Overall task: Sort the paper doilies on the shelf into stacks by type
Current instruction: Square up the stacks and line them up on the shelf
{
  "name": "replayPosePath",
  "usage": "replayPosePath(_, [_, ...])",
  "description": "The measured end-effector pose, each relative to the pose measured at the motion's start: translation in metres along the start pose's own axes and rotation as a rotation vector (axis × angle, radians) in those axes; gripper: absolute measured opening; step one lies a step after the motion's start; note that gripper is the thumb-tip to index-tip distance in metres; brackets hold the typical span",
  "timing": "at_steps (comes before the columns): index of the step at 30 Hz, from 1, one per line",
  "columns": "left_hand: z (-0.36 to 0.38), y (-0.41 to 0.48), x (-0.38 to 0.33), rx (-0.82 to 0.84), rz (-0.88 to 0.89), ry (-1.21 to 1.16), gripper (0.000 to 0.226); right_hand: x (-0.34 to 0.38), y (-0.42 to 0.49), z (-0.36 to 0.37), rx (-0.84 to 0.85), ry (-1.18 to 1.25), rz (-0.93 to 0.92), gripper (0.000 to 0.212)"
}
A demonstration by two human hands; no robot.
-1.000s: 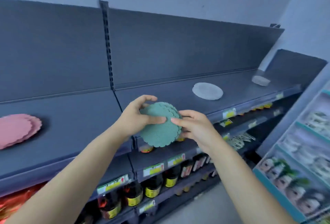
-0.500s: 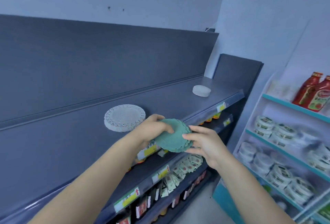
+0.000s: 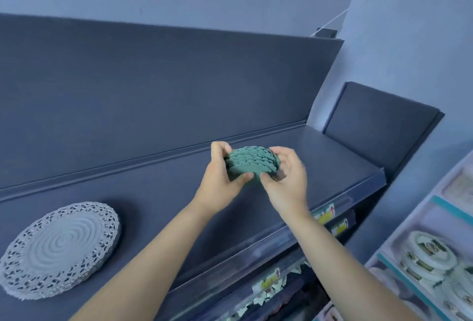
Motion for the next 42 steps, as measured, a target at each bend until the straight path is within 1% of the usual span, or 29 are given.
replayPosePath(2, [0.011, 0.008, 0.007, -0.059, -0.091, -0.053, 0.065, -0.023, 0.013, 0.006, 0.079, 0.062, -0.018, 0.057])
replayPosePath(4, [0.023, 0.008, 0.015, -0.084, -0.228, -0.131, 0.075, -0.044, 0.019, 0.012, 0.163, 0.100, 0.007, 0.054])
replayPosePath(6, [0.035, 0.006, 0.022, -0.123, -0.346, -0.255, 0.067, -0.058, 0.023, 0.015, 0.212, 0.198, 0.105, 0.048])
replayPosePath(9, [0.045, 0.009, 0.025, -0.240, -0.404, -0.375, 0.049, -0.065, 0.036, 0.018, 0.259, 0.465, 0.273, 0.023])
replayPosePath(10, [0.049, 0.011, 0.021, -0.272, -0.410, -0.421, 0.042, -0.065, 0.041, 0.019, 0.254, 0.527, 0.321, 0.022])
replayPosePath(12, [0.059, 0.014, 0.010, -0.323, -0.392, -0.504, 0.030, -0.068, 0.047, 0.019, 0.255, 0.551, 0.342, 0.039])
replayPosePath(13, [0.064, 0.015, 0.006, -0.359, -0.381, -0.504, 0.029, -0.071, 0.049, 0.018, 0.264, 0.543, 0.323, 0.044])
replayPosePath(14, [0.069, 0.016, 0.002, -0.395, -0.374, -0.479, 0.029, -0.072, 0.051, 0.016, 0.277, 0.526, 0.303, 0.042])
replayPosePath(16, [0.080, 0.016, 0.000, -0.474, -0.395, -0.411, 0.032, -0.080, 0.054, 0.012, 0.317, 0.525, 0.302, 0.025])
replayPosePath(17, [0.084, 0.016, 0.003, -0.536, -0.424, -0.370, 0.033, -0.082, 0.055, 0.010, 0.343, 0.560, 0.351, 0.018])
replayPosePath(18, [0.087, 0.016, 0.006, -0.617, -0.461, -0.330, 0.031, -0.085, 0.055, 0.009, 0.371, 0.600, 0.425, 0.021])
replayPosePath(19, [0.090, 0.014, 0.009, -0.693, -0.493, -0.311, 0.029, -0.088, 0.055, 0.007, 0.405, 0.629, 0.497, 0.031])
replayPosePath(20, [0.092, 0.013, 0.010, -0.747, -0.493, -0.315, 0.029, -0.090, 0.055, 0.008, 0.447, 0.642, 0.530, 0.039])
replayPosePath(21, [0.094, 0.014, 0.011, -0.763, -0.476, -0.354, 0.031, -0.087, 0.056, 0.008, 0.473, 0.634, 0.532, 0.041])
replayPosePath(23, [0.096, 0.017, 0.012, -0.730, -0.430, -0.444, 0.031, -0.082, 0.056, 0.009, 0.461, 0.599, 0.497, 0.038])
replayPosePath(25, [0.091, 0.017, 0.009, -0.692, -0.370, -0.453, 0.033, -0.081, 0.060, 0.011, 0.410, 0.602, 0.438, 0.039])
replayPosePath(26, [0.089, 0.017, 0.009, -0.675, -0.343, -0.442, 0.035, -0.080, 0.061, 0.011, 0.420, 0.599, 0.393, 0.038])
replayPosePath(28, [0.087, 0.016, 0.011, -0.696, -0.359, -0.395, 0.039, -0.082, 0.061, 0.011, 0.469, 0.579, 0.307, 0.030])
replayPosePath(29, [0.088, 0.016, 0.014, -0.741, -0.400, -0.356, 0.041, -0.083, 0.060, 0.012, 0.481, 0.562, 0.294, 0.026])
replayPosePath(31, [0.090, 0.015, 0.017, -0.797, -0.450, -0.276, 0.042, -0.086, 0.058, 0.013, 0.462, 0.550, 0.297, 0.023])
replayPosePath(32, [0.092, 0.015, 0.018, -0.798, -0.449, -0.262, 0.043, -0.087, 0.058, 0.015, 0.448, 0.556, 0.294, 0.027])
replayPosePath(33, [0.091, 0.015, 0.019, -0.784, -0.453, -0.279, 0.052, -0.086, 0.056, 0.015, 0.439, 0.566, 0.288, 0.038])
replayPosePath(34, [0.091, 0.016, 0.018, -0.753, -0.462, -0.301, 0.067, -0.086, 0.055, 0.016, 0.438, 0.564, 0.282, 0.048])
replayPosePath(35, [0.088, 0.015, 0.020, -0.720, -0.459, -0.316, 0.079, -0.084, 0.055, 0.016, 0.435, 0.550, 0.263, 0.052])
replayPosePath(36, [0.085, 0.016, 0.022, -0.686, -0.435, -0.311, 0.083, -0.085, 0.054, 0.016, 0.435, 0.516, 0.248, 0.052])
replayPosePath(37, [0.083, 0.015, 0.023, -0.658, -0.409, -0.302, 0.078, -0.082, 0.054, 0.014, 0.442, 0.483, 0.233, 0.054])
replayPosePath(39, [0.083, 0.014, 0.022, -0.590, -0.349, -0.295, 0.057, -0.079, 0.055, 0.010, 0.453, 0.453, 0.250, 0.067])
replayPosePath(40, [0.083, 0.012, 0.023, -0.549, -0.322, -0.304, 0.052, -0.078, 0.056, 0.008, 0.449, 0.448, 0.277, 0.074])
replayPosePath(42, [0.081, 0.007, 0.024, -0.460, -0.283, -0.289, 0.054, -0.080, 0.058, 0.005, 0.436, 0.453, 0.367, 0.076])
Point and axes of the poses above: each hand's wrist, its own y-axis towards the middle knuckle, its own z-axis out of the palm, x = y × z, the point moved 1 cm from there along y, towards the middle knuckle, and after that the axes turned 10 degrees about -z, right-handed, at the moved point
